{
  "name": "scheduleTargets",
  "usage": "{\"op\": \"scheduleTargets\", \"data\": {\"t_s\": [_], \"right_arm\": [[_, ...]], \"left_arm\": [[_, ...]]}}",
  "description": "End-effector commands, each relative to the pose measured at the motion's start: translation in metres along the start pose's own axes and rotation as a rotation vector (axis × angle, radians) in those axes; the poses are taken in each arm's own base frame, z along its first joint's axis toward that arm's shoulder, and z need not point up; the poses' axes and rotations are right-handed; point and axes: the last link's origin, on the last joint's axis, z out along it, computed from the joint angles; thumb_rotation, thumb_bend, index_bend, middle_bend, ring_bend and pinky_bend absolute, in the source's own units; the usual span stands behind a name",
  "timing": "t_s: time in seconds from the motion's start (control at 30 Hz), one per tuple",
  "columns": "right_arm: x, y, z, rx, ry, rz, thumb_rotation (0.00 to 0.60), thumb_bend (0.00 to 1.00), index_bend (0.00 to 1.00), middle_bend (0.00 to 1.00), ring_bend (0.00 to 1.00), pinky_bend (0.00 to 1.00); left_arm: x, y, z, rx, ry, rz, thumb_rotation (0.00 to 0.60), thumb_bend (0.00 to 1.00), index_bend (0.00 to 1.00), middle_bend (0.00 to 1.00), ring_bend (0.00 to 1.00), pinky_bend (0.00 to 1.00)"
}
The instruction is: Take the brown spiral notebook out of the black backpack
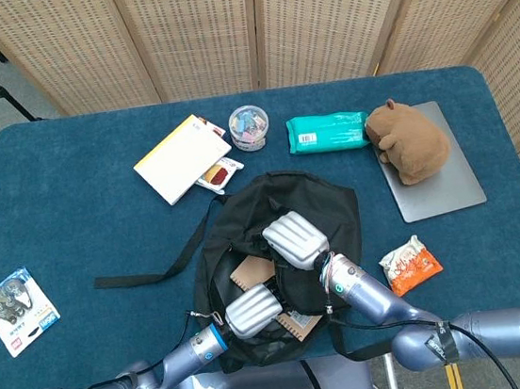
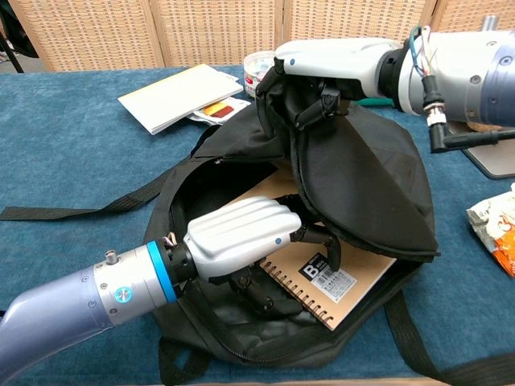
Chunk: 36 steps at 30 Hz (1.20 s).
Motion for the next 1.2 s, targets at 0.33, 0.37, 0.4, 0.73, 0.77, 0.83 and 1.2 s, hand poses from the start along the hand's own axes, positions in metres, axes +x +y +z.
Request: {"op": "scheduleTargets", "data": {"t_s": [0.33, 0.37, 0.4, 0.73, 0.77, 0.83, 1.2], "right_arm": [[0.003, -0.001, -0.001, -0.002, 0.001, 0.004, 0.600, 1.00, 0.52, 0.57, 0.58, 0.82], [0.003, -0.001, -0.001, -0.003, 0.000, 0.004, 0.600, 1.00, 0.52, 0.57, 0.58, 0.82], [0.003, -0.001, -0.001, -0.003, -0.002, 0.003, 0.600, 1.00, 0.52, 0.57, 0.58, 0.82], [0.003, 0.000, -0.005, -0.001, -0.015, 0.005, 0.600, 1.00, 0.52, 0.57, 0.58, 0.82], [0.004, 0.000, -0.005, -0.002, -0.014, 0.006, 0.600, 1.00, 0.52, 0.57, 0.58, 0.82], [0.004, 0.000, -0.005, -0.002, -0.015, 0.005, 0.600, 1.00, 0.52, 0.57, 0.58, 0.82], [0.006, 0.004, -0.007, -0.007, -0.012, 0.011, 0.600, 1.00, 0.52, 0.57, 0.58, 0.82]], "left_arm": [[-0.006, -0.002, 0.008, 0.012, -0.004, 0.007, 0.600, 0.22, 0.41, 0.14, 0.10, 0.11], [-0.006, -0.002, 0.009, 0.014, -0.005, 0.006, 0.600, 0.23, 0.41, 0.14, 0.10, 0.11], [-0.007, -0.002, 0.011, 0.015, -0.005, 0.007, 0.600, 0.24, 0.41, 0.14, 0.10, 0.11], [-0.011, 0.001, 0.022, 0.017, -0.002, 0.014, 0.600, 0.58, 0.41, 0.14, 0.10, 0.11], [-0.012, 0.001, 0.022, 0.019, -0.001, 0.012, 0.600, 0.60, 0.41, 0.14, 0.10, 0.11], [-0.012, 0.000, 0.023, 0.022, 0.000, 0.014, 0.600, 0.61, 0.41, 0.16, 0.10, 0.13], [-0.013, 0.000, 0.027, 0.057, 0.044, 0.015, 0.600, 0.82, 0.56, 0.34, 0.24, 0.31]]}}
